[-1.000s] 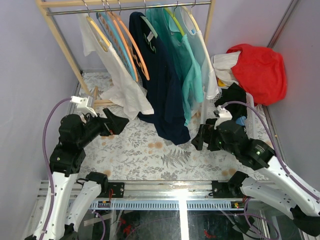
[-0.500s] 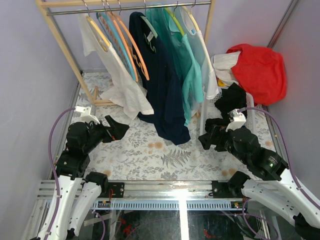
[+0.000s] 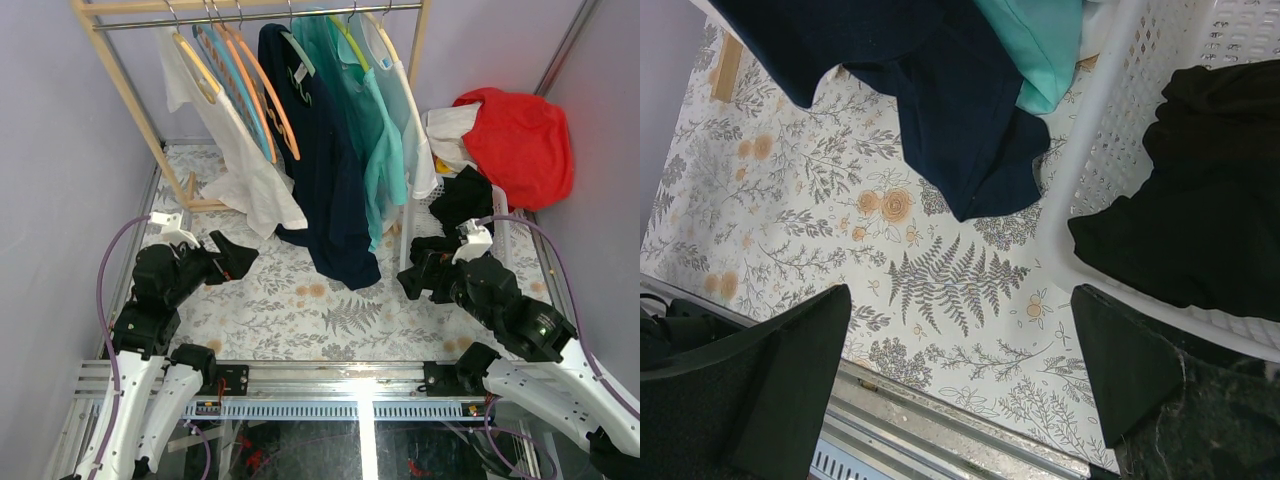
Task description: Place the t-shirt on the hanger
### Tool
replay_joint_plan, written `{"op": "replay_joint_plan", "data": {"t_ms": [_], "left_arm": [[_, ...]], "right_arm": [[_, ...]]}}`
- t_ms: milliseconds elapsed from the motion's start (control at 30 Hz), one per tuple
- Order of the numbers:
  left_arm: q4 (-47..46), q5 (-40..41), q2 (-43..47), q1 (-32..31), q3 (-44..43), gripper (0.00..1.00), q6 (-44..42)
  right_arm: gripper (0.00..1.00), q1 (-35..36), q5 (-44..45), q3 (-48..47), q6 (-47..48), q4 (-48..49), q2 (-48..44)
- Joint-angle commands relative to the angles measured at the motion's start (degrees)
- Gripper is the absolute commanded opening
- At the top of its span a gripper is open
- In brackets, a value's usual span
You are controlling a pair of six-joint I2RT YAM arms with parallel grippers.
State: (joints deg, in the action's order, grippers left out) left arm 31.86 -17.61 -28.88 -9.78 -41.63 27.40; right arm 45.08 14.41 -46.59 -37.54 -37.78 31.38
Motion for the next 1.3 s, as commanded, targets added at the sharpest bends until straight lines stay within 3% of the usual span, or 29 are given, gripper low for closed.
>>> {"op": "replay_joint_plan", "data": {"t_ms": [0,1267], "left_arm": [[-4.1,-1.0,0.8,-0.3,1.0,1.0,0.2],[-4.3,-0.9,1.8,-0.3,1.4,1.0,0.2]], "right_arm": [[0.99,-0.3,0.8,1.2,-0.7,3.6,-1.0],[0.99,-0.3,-0.7,4.9,-4.1,4.7,-5.0]]}}
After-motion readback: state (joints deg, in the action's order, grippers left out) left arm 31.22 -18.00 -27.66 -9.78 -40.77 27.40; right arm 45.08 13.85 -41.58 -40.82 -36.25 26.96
